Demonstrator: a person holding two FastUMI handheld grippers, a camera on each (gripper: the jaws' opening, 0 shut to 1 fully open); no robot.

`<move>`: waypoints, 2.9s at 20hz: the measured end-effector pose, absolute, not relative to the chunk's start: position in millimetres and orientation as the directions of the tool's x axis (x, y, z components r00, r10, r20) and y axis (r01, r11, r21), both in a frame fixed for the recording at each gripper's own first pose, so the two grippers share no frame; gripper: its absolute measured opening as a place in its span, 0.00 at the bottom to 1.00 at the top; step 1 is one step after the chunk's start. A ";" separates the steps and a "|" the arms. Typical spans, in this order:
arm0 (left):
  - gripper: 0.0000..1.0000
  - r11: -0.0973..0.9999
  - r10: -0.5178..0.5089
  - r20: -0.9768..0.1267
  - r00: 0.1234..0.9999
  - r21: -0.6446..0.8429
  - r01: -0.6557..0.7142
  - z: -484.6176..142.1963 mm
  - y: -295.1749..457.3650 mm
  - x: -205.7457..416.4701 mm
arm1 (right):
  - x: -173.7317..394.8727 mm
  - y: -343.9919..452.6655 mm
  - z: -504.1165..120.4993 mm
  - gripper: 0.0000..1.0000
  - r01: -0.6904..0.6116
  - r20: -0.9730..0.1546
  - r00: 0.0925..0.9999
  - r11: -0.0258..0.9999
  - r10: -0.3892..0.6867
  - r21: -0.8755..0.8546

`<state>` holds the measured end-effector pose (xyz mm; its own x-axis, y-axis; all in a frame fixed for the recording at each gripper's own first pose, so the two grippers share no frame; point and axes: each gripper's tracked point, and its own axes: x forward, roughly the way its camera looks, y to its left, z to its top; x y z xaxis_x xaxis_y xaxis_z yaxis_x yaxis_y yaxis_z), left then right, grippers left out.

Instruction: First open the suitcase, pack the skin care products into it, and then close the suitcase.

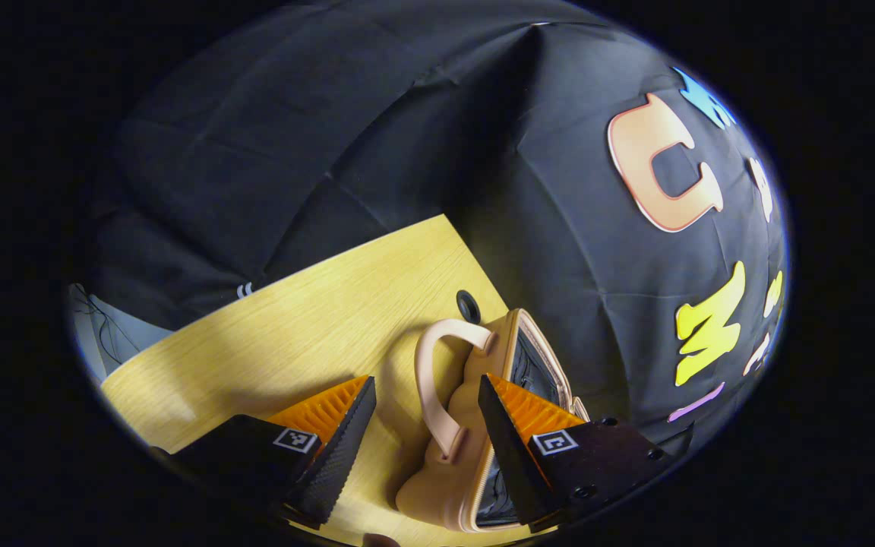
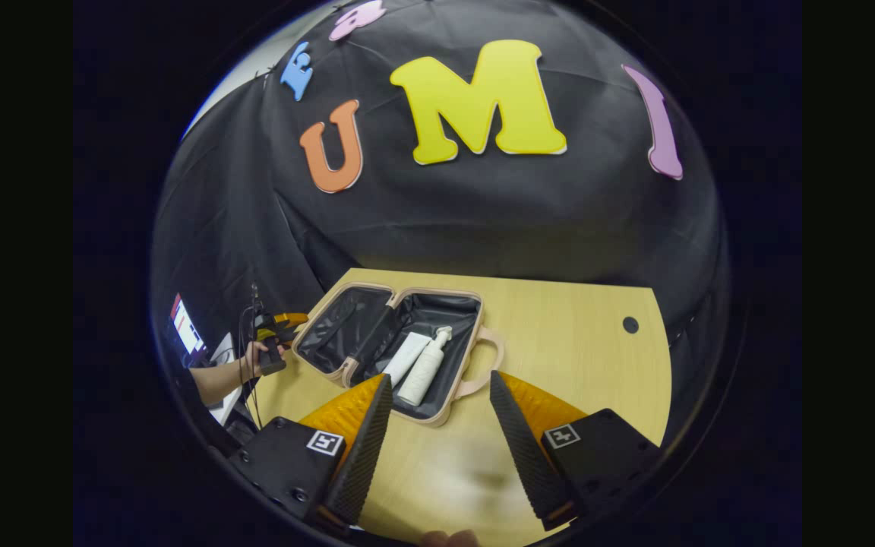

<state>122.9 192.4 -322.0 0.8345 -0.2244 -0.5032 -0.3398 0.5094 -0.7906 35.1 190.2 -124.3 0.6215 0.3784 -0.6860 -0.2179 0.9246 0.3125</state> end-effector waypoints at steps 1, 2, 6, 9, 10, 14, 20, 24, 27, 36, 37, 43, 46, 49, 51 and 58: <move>0.86 0.482 -0.232 -0.484 0.844 -0.811 -0.333 -320.2 190.0 128.5 | 33.9 191.9 -125.1 0.77 -0.211 -0.689 0.619 0.925 0.377 0.317; 0.73 0.459 -0.232 -0.476 0.848 -0.822 -0.336 -319.3 188.8 135.0 | 33.7 194.6 -126.0 0.77 -0.209 -0.690 0.617 0.924 0.379 0.320; 0.58 0.488 -0.209 -0.520 0.828 -0.790 -0.372 -328.2 189.9 143.6 | 28.6 207.8 -119.6 0.77 -0.218 -0.677 0.623 0.918 0.392 0.332; 0.07 0.510 -0.143 -0.539 0.830 -0.759 -0.405 -314.4 198.9 150.2 | 24.3 200.5 -116.1 0.77 -0.227 -0.663 0.659 0.935 0.354 0.272; 0.13 0.529 -0.131 -0.539 0.832 -0.748 -0.401 -303.1 197.6 150.6 | 23.9 197.3 -111.4 0.77 -0.221 -0.650 0.678 0.939 0.343 0.265; 0.09 0.670 -0.092 -0.502 0.860 -0.670 -0.320 -238.1 195.8 149.4 | 24.0 184.2 -94.9 0.77 -0.191 -0.591 0.745 0.948 0.310 0.256; 0.08 0.784 -0.116 -0.379 0.918 -0.602 -0.150 -112.6 132.4 134.9 | 3.0 158.1 -46.7 0.77 -0.257 -0.443 0.857 0.964 0.262 0.072; 0.08 0.914 -0.120 -0.326 0.938 -0.405 -0.024 -49.4 48.6 117.9 | -14.3 129.1 -24.1 0.79 -0.243 -0.365 0.902 0.970 0.230 0.010; 0.09 0.943 -0.115 -0.265 0.957 -0.331 0.022 -20.5 -22.1 112.1 | -24.1 93.8 -11.4 0.79 -0.194 -0.333 0.925 0.981 0.185 0.005; 0.10 0.983 -0.154 -0.312 0.938 -0.143 0.114 -58.3 -227.1 119.1 | -64.3 -37.0 -25.4 0.79 0.024 -0.370 0.929 1.000 -0.025 -0.006; 0.10 0.981 -0.175 -0.336 0.926 -0.137 0.136 -75.1 -250.8 117.3 | -68.8 -50.3 -29.8 0.79 0.049 -0.379 0.924 0.999 -0.049 -0.011; 0.10 0.985 -0.159 -0.455 0.876 -0.013 0.171 -173.9 -324.2 130.5 | -97.3 -118.0 -42.6 0.79 0.159 -0.416 0.894 0.986 -0.165 -0.049; 0.10 0.987 -0.143 -0.510 0.848 -0.004 0.164 -206.1 -331.1 136.1 | -104.5 -136.1 -51.6 0.77 0.172 -0.445 0.878 0.984 -0.174 -0.046; 0.11 0.986 -0.107 -0.501 0.859 0.058 0.157 -214.5 -334.5 138.5 | -102.2 -142.9 -53.9 0.79 0.162 -0.448 0.878 0.985 -0.170 -0.058; 0.12 0.983 -0.094 -0.513 0.853 0.089 0.162 -221.2 -339.7 135.0 | -100.3 -141.9 -56.0 0.79 0.149 -0.448 0.880 0.987 -0.158 -0.057; 0.95 0.977 -0.176 -0.460 0.870 0.025 0.211 -175.3 -361.6 117.0 | -71.2 -123.5 -53.0 0.79 0.094 -0.416 0.904 0.995 -0.096 -0.024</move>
